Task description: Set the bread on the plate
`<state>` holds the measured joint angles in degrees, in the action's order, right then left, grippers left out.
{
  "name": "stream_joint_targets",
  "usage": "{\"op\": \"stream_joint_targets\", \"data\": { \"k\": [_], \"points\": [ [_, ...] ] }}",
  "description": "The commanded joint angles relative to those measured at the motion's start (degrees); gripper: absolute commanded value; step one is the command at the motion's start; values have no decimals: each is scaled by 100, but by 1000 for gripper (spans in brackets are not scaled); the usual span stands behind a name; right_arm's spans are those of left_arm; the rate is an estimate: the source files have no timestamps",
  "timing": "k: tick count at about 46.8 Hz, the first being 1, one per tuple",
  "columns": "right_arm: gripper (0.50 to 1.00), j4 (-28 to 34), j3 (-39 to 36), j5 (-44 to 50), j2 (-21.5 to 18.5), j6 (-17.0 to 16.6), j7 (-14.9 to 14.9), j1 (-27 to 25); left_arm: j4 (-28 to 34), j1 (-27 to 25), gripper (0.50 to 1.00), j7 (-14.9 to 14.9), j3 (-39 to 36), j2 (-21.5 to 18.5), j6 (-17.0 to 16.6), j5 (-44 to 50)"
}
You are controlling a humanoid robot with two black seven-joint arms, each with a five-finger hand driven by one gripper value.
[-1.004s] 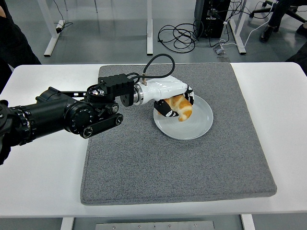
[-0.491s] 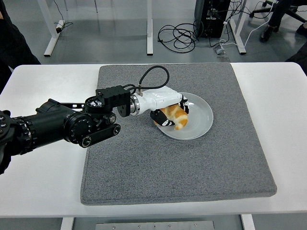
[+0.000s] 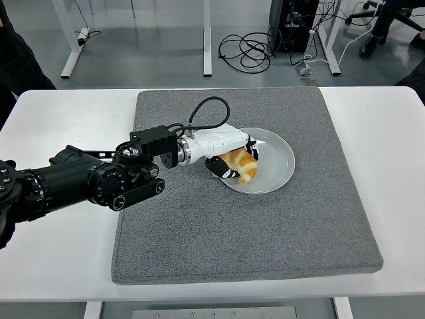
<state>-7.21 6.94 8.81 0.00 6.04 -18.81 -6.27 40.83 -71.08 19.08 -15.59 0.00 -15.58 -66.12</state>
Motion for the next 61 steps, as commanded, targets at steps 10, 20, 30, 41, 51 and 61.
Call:
{"op": "stream_joint_targets", "data": {
  "k": [10, 20, 30, 41, 51, 61],
  "points": [
    [1000, 0, 0, -2, 0, -6, 0, 3, -40, 24, 729, -44, 30, 0, -24, 134],
    [1000, 0, 0, -2, 0, 3, 0, 3, -40, -20, 975, 26, 109, 0, 11, 740],
    [1000, 0, 0, -2, 0, 3, 0, 3, 83, -178, 977, 35, 65, 0, 55, 749],
    [1000, 0, 0, -2, 0, 3, 0, -6, 197, -389, 977, 26, 48, 0, 64, 749],
    [1000, 0, 0, -2, 0, 3, 0, -6, 1164, -881, 977, -62, 91, 0, 108, 820],
    [1000, 0, 0, -2, 0, -6, 0, -6, 1314, -1654, 977, -44, 162, -167, 415, 1460]
  ]
}}
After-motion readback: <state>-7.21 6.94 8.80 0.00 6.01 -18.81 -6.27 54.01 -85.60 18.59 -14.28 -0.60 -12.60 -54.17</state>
